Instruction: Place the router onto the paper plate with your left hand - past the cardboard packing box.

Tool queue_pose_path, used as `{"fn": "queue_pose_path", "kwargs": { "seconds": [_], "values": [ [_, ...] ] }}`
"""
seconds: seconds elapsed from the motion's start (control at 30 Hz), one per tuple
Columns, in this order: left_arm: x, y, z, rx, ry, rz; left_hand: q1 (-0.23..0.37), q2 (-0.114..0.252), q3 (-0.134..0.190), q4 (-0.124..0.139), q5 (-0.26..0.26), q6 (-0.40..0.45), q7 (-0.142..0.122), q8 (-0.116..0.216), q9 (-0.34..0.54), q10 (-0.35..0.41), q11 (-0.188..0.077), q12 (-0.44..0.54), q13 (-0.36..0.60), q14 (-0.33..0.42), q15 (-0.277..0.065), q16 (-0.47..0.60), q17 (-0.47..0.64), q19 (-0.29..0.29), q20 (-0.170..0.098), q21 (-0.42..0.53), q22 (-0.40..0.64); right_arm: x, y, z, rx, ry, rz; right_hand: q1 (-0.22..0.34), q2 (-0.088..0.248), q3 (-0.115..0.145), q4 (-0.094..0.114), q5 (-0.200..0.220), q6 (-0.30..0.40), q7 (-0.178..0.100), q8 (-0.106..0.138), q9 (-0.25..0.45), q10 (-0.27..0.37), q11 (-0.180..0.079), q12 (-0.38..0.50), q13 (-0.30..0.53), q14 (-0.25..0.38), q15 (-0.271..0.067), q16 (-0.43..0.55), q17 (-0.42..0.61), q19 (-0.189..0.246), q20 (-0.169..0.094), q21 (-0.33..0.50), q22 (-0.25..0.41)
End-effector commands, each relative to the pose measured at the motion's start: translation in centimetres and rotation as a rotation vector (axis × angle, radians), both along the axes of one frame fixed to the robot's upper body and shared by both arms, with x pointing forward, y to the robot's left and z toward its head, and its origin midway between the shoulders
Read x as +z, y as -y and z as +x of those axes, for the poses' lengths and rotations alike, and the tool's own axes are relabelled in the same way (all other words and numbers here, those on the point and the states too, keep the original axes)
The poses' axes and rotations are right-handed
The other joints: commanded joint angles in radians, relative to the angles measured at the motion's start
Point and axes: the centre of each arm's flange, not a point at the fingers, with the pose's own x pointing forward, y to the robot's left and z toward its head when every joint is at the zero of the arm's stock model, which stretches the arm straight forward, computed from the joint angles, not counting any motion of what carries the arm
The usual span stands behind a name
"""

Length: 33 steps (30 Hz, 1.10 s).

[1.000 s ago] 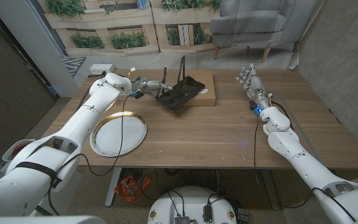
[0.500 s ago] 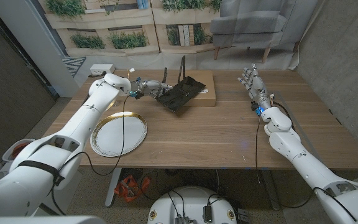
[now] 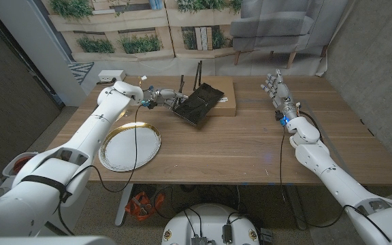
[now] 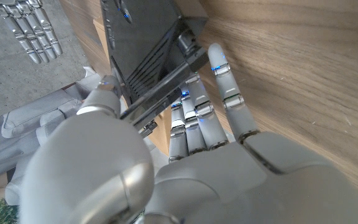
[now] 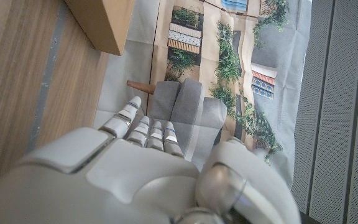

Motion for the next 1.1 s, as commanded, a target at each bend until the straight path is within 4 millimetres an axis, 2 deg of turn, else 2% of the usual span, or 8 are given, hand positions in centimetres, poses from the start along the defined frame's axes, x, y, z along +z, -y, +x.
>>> {"fn": "queue_pose_path", "kwargs": {
  "seconds": [0.03,0.17,0.2,0.33,0.53,0.6,0.63,1.1],
  "values": [
    [-0.32,-0.17,-0.05,0.028,0.0,-0.02,0.038,0.019,0.025,-0.006,-0.002,0.07,-0.011,0.019,0.006,0.061,-0.03,0.016,0.008,0.069,-0.03,0.019,0.003,0.027,-0.02,0.016,0.006,-0.77,0.03,-0.18,0.0,-0.01,-0.001,-0.003,-0.002,0.004,0.003,0.007,0.006,0.0,0.006,0.004,0.008,-0.005,0.001,0.006,0.008,0.0,0.003,0.004,0.011,-0.003,0.005,0.003],
    [-0.45,-0.29,-0.05,0.046,0.008,-0.04,0.081,0.042,0.046,-0.016,-0.008,0.16,-0.032,0.042,0.009,0.141,-0.067,0.039,0.021,0.145,-0.064,0.038,0.009,0.063,-0.055,0.041,0.01,-0.77,0.03,-0.18,-0.001,-0.01,-0.001,-0.003,-0.002,0.004,0.003,0.007,0.005,0.0,0.005,0.004,0.008,-0.005,0.001,0.006,0.008,-0.001,0.003,0.004,0.011,-0.003,0.005,0.003],
    [-0.48,-0.32,-0.05,0.051,0.01,-0.045,0.09,0.049,0.05,-0.017,-0.008,0.173,-0.039,0.045,0.009,0.154,-0.062,0.044,0.023,0.157,-0.07,0.043,0.012,0.063,-0.058,0.043,0.011,-0.77,0.04,-0.18,-0.001,-0.011,-0.001,-0.003,-0.002,0.004,0.003,0.007,0.005,0.0,0.005,0.004,0.008,-0.005,0.001,0.006,0.008,-0.001,0.003,0.004,0.011,-0.003,0.005,0.003],
    [-0.54,-0.46,-0.1,0.071,0.024,-0.065,0.135,0.068,0.065,-0.024,-0.009,0.245,-0.058,0.062,0.012,0.226,-0.106,0.068,0.037,0.232,-0.091,0.084,0.036,0.062,-0.071,0.056,0.014,-0.73,0.03,-0.21,-0.003,-0.01,-0.001,-0.003,-0.002,0.004,0.003,0.007,0.005,0.0,0.005,0.004,0.008,-0.004,0.001,0.006,0.008,-0.001,0.003,0.004,0.012,-0.003,0.005,0.003],
    [-0.34,-0.4,-0.29,0.106,0.057,-0.084,0.242,0.096,0.083,-0.036,-0.006,0.353,-0.082,0.105,0.038,0.33,-0.145,0.114,0.074,0.309,-0.108,0.157,0.098,0.056,-0.085,0.083,0.02,-0.52,-0.04,-0.21,-0.003,-0.006,-0.003,-0.003,-0.002,0.005,0.003,0.007,0.006,0.0,0.006,0.004,0.007,-0.005,0.001,0.006,0.008,-0.001,0.002,0.004,0.012,-0.003,0.005,0.003],
    [-0.32,-0.43,-0.33,0.11,0.066,-0.091,0.259,0.099,0.083,-0.034,-0.007,0.361,-0.08,0.11,0.045,0.336,-0.143,0.119,0.083,0.334,-0.11,0.175,0.112,0.055,-0.089,0.09,0.021,-0.49,-0.08,-0.17,-0.002,-0.005,-0.003,-0.003,-0.002,0.005,0.003,0.007,0.005,0.0,0.006,0.004,0.007,-0.003,0.001,0.006,0.008,-0.001,0.002,0.004,0.012,-0.002,0.005,0.003],
    [-0.31,-0.45,-0.36,0.111,0.07,-0.094,0.269,0.099,0.082,-0.031,-0.008,0.365,-0.079,0.114,0.051,0.335,-0.114,0.12,0.092,0.337,-0.112,0.181,0.121,0.054,-0.094,0.096,0.023,-0.48,-0.08,-0.15,-0.002,-0.006,-0.003,-0.003,-0.002,0.005,0.003,0.007,0.005,0.0,0.006,0.004,0.008,-0.004,0.001,0.006,0.008,-0.001,0.002,0.004,0.012,-0.003,0.005,0.003],
    [0.06,-0.44,-0.52,0.096,0.137,-0.135,0.296,0.099,0.081,-0.026,-0.011,0.38,-0.064,0.125,0.068,0.347,-0.105,0.13,0.121,0.348,-0.108,0.193,0.141,0.055,-0.116,0.119,0.025,-0.26,-0.06,-0.09,-0.002,-0.004,-0.005,-0.004,-0.002,0.006,0.002,0.008,0.005,0.0,0.006,0.004,0.007,-0.003,0.001,0.006,0.008,-0.001,0.002,0.004,0.013,-0.003,0.005,0.003]
  ]
}}
